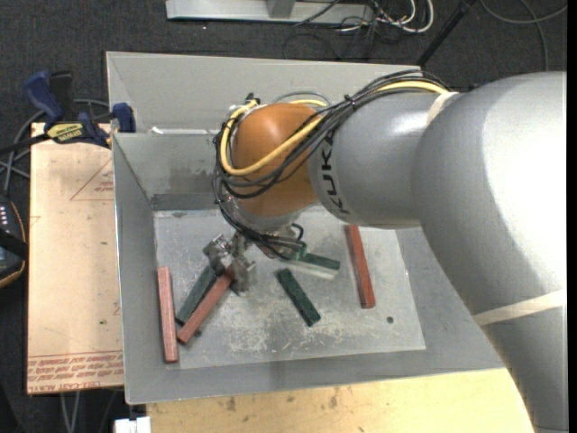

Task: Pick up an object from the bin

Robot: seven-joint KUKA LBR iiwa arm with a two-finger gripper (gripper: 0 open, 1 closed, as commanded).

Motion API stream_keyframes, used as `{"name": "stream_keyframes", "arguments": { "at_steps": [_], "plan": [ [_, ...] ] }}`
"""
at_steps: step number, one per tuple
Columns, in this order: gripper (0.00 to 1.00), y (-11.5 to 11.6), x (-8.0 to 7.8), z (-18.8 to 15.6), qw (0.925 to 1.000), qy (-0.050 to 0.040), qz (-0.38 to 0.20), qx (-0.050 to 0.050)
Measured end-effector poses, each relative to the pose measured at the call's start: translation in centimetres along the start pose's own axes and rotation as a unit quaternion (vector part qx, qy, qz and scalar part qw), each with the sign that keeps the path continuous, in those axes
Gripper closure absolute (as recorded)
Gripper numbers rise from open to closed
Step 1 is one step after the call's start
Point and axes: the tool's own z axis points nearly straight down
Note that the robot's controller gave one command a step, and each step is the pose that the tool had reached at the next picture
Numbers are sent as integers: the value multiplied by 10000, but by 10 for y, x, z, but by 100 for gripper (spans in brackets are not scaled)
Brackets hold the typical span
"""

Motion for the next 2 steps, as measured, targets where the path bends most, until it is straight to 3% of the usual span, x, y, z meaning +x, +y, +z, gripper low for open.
{"name": "stream_keyframes", "arguments": {
  "at_steps": [1,2],
  "plan": [
    [100,-3,28,-149,9993,-34,-382,23],
    [0,-2,29,-144,9993,1,-383,-1]
  ]
}}
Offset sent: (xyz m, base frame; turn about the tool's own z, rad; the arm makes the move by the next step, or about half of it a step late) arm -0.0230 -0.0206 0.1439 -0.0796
